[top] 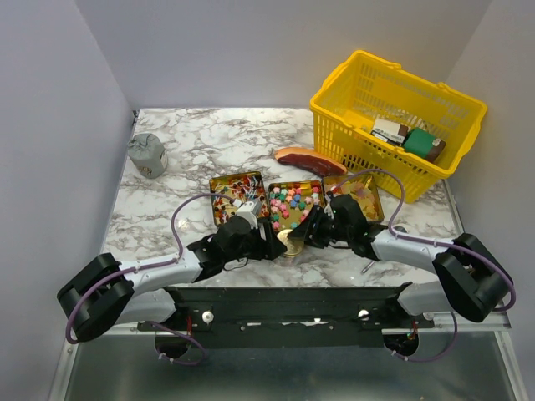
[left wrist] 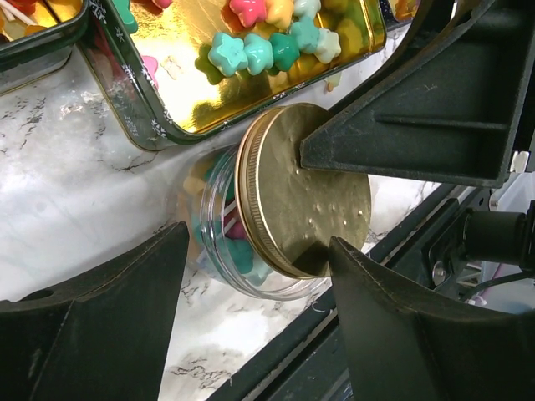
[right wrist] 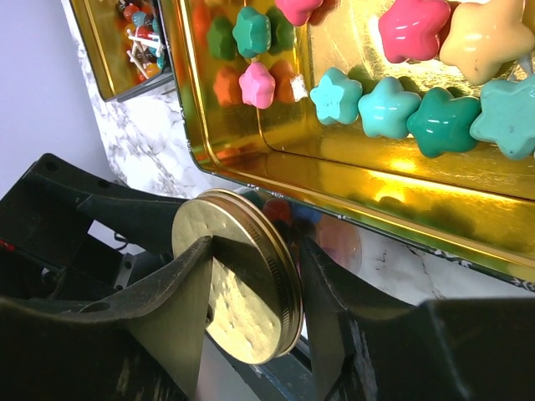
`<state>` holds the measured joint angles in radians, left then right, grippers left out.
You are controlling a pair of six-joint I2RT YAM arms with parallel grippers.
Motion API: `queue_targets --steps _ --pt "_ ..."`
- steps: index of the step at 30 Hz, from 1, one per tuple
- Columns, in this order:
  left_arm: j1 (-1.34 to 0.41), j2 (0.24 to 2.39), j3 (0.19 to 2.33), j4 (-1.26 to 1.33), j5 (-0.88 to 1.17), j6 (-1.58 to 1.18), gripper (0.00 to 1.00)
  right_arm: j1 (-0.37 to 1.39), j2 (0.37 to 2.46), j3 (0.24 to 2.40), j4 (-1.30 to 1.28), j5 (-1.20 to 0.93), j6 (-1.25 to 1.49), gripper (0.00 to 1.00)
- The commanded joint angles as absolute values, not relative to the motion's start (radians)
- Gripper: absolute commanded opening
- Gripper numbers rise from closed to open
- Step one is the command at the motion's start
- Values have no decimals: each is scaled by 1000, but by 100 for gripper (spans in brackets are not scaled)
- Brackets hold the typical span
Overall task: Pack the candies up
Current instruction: Close the bottle lid on the packing bottle.
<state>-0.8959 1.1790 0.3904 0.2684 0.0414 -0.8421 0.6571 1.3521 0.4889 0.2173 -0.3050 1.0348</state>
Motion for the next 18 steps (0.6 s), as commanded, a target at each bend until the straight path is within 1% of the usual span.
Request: queue_targets --steps 1,6,11,13,15,18 --pt "-893 1177 382 262 43 -831 78 684 1377 468 153 -291 991 52" --pt "-894 1174 370 265 44 -836 76 712 1378 459 146 -284 977 53" --pt "-893 1152 367 223 45 -841 75 729 1347 437 141 -256 977 56" --pt "-893 1126 376 189 34 -847 77 729 1338 431 135 -247 979 57" --pt "-893 1097 391 123 12 -851 81 730 1322 433 126 -239 979 57" --pt "-893 1062 413 37 8 -857 84 732 1299 433 118 -230 973 59"
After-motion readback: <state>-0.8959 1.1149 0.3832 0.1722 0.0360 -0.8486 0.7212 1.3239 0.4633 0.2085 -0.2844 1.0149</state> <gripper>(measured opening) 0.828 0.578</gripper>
